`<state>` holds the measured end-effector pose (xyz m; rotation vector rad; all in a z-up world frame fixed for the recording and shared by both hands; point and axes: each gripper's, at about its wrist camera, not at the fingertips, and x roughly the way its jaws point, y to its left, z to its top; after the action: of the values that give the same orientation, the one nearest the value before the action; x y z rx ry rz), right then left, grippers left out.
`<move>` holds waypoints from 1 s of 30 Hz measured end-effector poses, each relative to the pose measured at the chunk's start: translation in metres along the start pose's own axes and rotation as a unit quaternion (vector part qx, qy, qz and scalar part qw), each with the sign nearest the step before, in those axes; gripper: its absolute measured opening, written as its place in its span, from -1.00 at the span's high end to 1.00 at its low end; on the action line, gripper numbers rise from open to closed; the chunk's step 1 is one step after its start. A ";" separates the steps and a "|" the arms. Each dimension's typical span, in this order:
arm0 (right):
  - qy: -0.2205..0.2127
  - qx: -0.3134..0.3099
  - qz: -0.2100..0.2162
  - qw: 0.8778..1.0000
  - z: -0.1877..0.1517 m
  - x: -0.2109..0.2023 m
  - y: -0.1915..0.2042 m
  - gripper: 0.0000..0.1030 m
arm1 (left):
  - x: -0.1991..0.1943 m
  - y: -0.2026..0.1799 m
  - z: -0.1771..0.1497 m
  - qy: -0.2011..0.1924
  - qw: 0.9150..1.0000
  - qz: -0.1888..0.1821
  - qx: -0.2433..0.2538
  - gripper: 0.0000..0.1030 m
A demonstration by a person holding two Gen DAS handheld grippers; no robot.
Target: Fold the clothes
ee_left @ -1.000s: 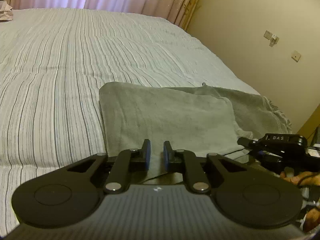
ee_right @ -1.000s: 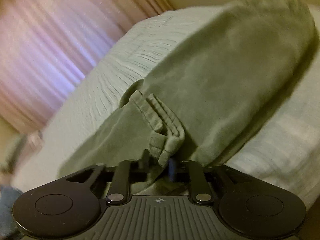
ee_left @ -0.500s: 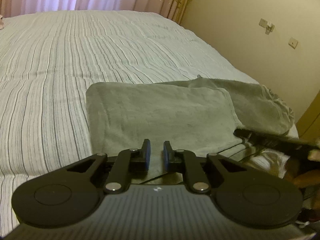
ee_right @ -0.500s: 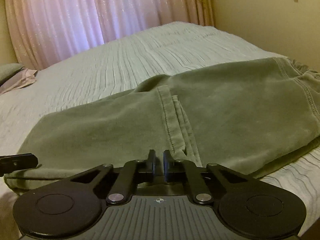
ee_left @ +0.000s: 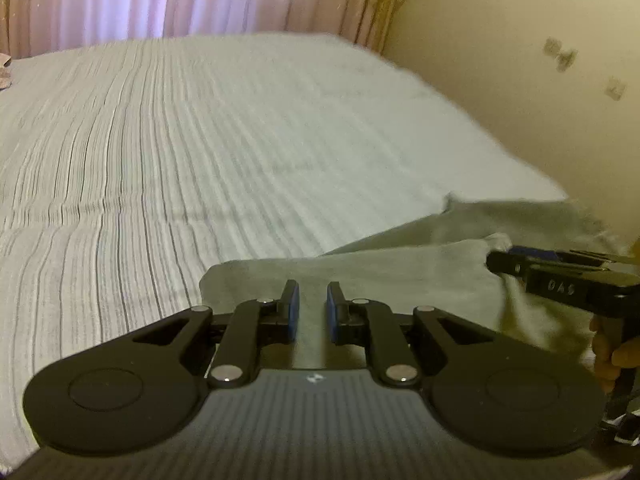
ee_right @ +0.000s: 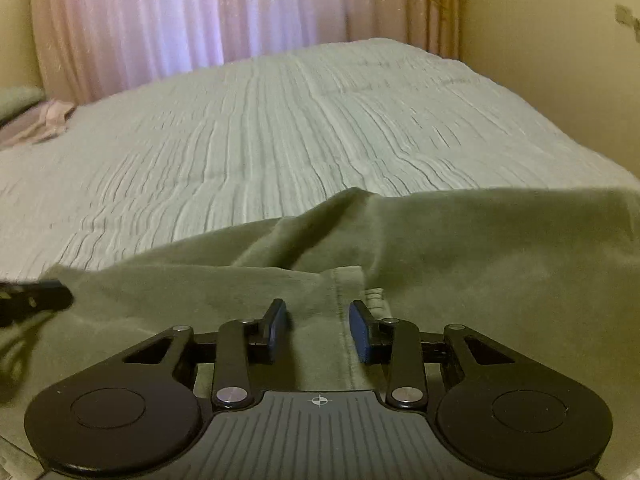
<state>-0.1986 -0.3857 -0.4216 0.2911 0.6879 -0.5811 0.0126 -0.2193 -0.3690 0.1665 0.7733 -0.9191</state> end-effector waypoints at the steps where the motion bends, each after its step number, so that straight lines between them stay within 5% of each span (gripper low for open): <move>1: 0.000 0.003 -0.004 1.000 -0.001 -0.001 -0.003 0.35 | 0.007 0.002 -0.002 0.005 1.000 0.003 0.000 0.82; 8: -0.033 0.047 0.022 0.998 -0.033 -0.078 -0.028 0.34 | -0.021 0.007 -0.014 -0.018 0.999 -0.007 -0.039 0.85; 14: -0.001 0.051 0.014 0.999 -0.065 -0.090 -0.026 0.32 | -0.060 -0.017 -0.059 -0.016 0.999 -0.002 -0.029 0.85; 18: -0.003 0.059 0.014 0.998 -0.062 -0.113 -0.025 -0.53 | -0.075 -0.039 -0.066 -0.012 0.999 0.040 -0.011 0.81; 25: 0.018 0.073 0.012 0.997 -0.076 -0.129 -0.023 -0.66 | -0.102 -0.072 -0.069 0.010 0.997 0.073 0.005 0.22; 30: 0.022 0.074 -0.001 0.997 -0.081 -0.141 -0.018 -0.73 | -0.113 -0.084 -0.082 0.042 0.995 0.085 0.010 0.12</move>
<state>-0.3385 -0.3083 -0.3883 0.4424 0.6898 -0.6302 -0.1359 -0.1605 -0.3377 0.2851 0.8149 -0.7612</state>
